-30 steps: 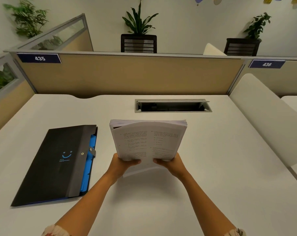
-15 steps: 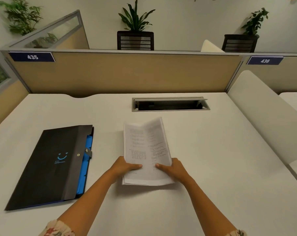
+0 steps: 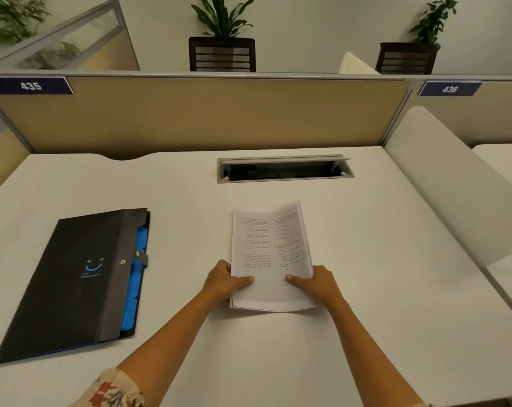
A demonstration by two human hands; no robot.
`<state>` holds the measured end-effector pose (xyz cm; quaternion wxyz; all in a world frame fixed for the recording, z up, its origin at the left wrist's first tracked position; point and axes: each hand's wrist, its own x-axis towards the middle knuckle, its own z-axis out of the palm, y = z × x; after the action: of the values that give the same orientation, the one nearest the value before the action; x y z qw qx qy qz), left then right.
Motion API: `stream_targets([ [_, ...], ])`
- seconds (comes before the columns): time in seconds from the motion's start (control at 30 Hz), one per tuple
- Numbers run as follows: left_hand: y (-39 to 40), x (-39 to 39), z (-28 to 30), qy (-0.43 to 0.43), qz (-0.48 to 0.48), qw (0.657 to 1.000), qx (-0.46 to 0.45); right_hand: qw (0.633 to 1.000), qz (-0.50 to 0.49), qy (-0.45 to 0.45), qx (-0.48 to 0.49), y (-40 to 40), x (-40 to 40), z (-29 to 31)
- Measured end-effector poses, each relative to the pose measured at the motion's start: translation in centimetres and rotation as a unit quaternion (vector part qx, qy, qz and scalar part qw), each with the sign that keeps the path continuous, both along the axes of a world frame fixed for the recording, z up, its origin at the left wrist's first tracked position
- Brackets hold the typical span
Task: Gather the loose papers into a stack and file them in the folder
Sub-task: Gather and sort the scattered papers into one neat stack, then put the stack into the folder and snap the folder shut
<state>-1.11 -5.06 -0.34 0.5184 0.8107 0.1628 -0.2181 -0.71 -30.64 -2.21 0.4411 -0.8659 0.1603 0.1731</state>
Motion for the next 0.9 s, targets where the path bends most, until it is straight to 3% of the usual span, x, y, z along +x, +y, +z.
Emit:
stream_targets([
  [0.17,-1.8,-0.4,0.1,-0.017,-0.03,0.999,0.041,0.997,-0.042,-0.025,-0.052,-1.2,-0.4,0.9],
  [0.5,-1.7,-1.2,0.7,-0.048,-0.075,0.973,0.212,0.987,-0.089,0.0,-0.13,-0.4,-1.4,2.1],
  [0.6,-0.5,-1.6,1.4,-0.101,-0.025,0.973,0.205,0.975,-0.105,-0.055,-0.186,0.7,-1.6,2.8],
  [0.7,1.4,-1.8,2.5,-0.188,0.035,0.97,0.15,0.971,-0.116,-0.13,-0.161,1.9,-1.0,3.5],
  [0.8,4.1,-2.4,3.6,-0.273,0.108,0.943,0.155,0.968,-0.105,-0.206,-0.093,3.2,-0.4,3.5],
  [0.9,7.6,-3.0,4.2,-0.369,0.218,0.87,0.243,0.962,-0.089,-0.255,-0.038,4.8,-0.2,3.3],
])
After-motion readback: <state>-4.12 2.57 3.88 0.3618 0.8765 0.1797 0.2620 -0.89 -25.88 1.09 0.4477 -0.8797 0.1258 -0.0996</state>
